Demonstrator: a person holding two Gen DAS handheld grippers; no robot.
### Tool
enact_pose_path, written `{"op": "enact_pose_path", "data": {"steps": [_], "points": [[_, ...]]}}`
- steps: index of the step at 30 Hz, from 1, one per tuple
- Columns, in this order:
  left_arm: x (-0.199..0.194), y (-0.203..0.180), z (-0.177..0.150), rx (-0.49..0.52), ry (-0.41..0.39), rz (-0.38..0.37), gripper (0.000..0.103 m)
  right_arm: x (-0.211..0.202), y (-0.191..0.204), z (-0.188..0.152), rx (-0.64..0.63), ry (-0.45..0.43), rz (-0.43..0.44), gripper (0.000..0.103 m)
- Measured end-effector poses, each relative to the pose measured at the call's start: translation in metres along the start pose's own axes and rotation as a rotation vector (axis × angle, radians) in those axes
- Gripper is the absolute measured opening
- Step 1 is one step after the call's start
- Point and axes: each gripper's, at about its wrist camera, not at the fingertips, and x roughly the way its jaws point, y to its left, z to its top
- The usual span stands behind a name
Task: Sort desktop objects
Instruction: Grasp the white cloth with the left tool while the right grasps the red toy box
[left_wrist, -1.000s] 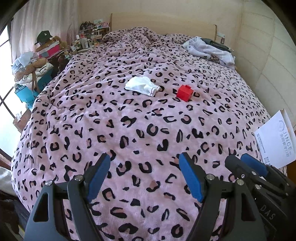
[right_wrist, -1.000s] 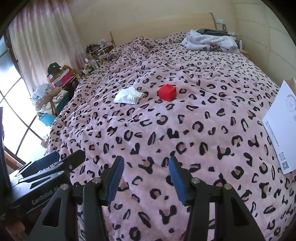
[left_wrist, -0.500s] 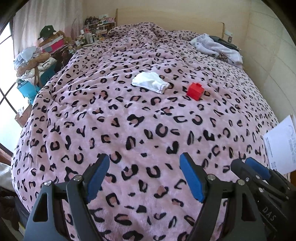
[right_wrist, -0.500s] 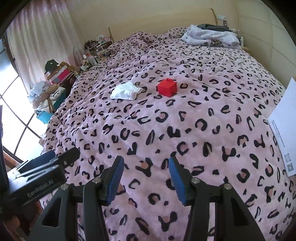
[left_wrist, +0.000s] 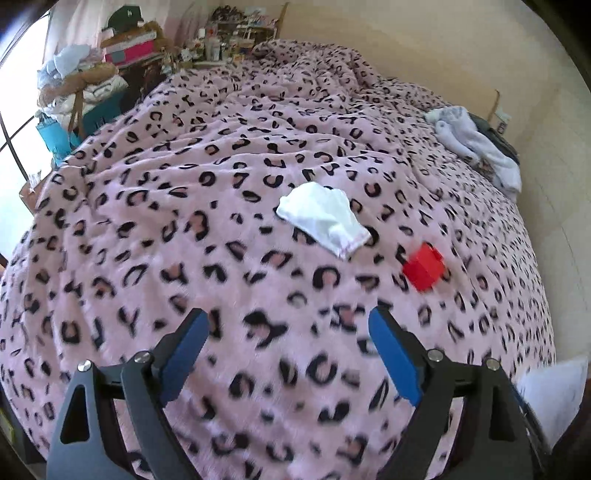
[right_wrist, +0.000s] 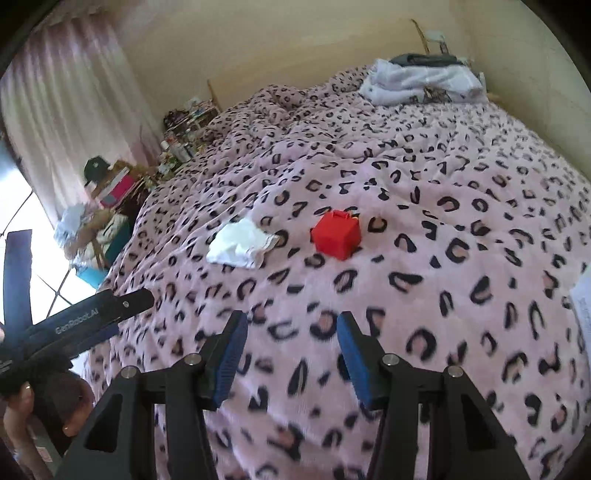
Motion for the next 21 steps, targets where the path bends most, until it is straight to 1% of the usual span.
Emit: {"op": "enact_pose_path", "data": {"steps": [6,7,10,12,14,17,19,21], "points": [[0.061,-0.013,0.04,-0.063,0.065,0.017,0.089,0.056,-0.022,0.042,0.104,0.011,-0.022,0.052],[0.071,-0.015,0.046,-0.073,0.076,0.019,0.089,0.07,-0.024,0.049,0.116,0.025,-0.043,0.052],[0.102,-0.022,0.066,-0.105,0.108,0.028,0.089,0.1,-0.027,0.064,0.098,0.049,-0.081,0.053],[0.122,-0.026,0.079,-0.126,0.13,0.033,0.089,0.117,-0.032,0.073,0.113,0.069,-0.089,0.052],[0.139,-0.028,0.084,-0.148,0.155,0.037,0.089,0.129,-0.042,0.079,0.158,0.084,-0.09,0.053],[0.16,-0.035,0.088,-0.155,0.167,0.062,0.089,0.146,-0.055,0.084,0.226,0.12,-0.083,0.053],[0.172,-0.039,0.091,-0.146,0.169,0.074,0.089,0.155,-0.062,0.083,0.265,0.137,-0.08,0.053],[0.179,-0.042,0.091,-0.139,0.174,0.072,0.089,0.165,-0.066,0.081,0.301,0.155,-0.059,0.055]]}}
